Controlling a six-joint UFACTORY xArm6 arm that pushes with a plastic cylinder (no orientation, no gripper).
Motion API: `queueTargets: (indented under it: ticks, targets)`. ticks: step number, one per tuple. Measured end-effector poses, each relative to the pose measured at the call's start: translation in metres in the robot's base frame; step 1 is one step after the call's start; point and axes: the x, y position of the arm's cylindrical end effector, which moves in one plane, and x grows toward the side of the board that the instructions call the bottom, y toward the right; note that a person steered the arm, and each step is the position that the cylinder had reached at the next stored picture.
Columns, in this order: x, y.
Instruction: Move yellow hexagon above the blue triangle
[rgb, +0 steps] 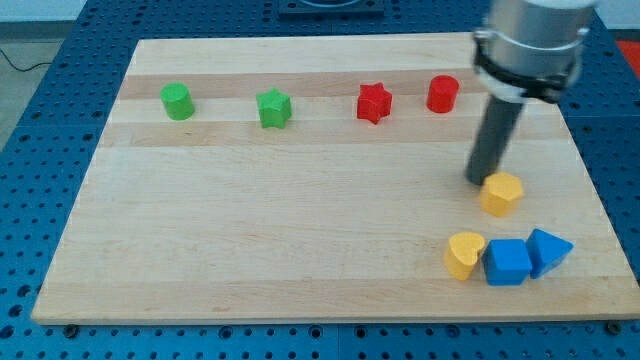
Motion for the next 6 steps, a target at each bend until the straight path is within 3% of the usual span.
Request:
queueTargets:
  ticks: [5,6]
  targets:
    - [0.036,0.034]
    - [-0.004,0.029]
